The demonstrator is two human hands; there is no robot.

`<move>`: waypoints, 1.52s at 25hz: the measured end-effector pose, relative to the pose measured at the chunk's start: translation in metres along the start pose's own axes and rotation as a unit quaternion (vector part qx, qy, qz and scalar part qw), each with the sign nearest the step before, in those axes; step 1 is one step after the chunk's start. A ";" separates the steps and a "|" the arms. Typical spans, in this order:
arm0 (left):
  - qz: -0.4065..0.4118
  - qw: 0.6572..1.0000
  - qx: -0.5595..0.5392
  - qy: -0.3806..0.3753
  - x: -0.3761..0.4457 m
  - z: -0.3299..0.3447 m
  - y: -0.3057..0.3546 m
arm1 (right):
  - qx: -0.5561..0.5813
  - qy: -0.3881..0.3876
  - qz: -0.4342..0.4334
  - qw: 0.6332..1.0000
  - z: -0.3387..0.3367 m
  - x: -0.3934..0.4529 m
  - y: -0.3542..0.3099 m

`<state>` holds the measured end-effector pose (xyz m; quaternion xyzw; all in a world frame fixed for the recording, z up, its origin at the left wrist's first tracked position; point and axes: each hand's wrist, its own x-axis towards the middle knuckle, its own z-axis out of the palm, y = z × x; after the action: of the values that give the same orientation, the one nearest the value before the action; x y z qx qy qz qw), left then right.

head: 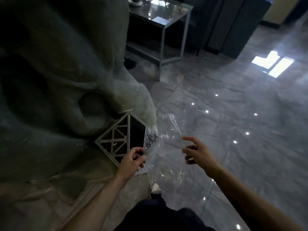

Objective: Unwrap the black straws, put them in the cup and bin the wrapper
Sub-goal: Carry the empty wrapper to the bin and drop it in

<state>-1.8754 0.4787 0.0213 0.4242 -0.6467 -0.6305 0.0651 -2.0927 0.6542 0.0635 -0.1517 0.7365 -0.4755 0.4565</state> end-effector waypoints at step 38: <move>-0.319 0.819 -0.308 0.363 0.071 0.044 -0.038 | -0.220 -0.350 0.206 0.887 0.025 0.191 -0.062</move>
<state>-1.9298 0.4735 -0.0519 0.7629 -0.1768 -0.5824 0.2180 -2.1882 0.4835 0.0116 -0.2497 0.6291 -0.1122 0.7275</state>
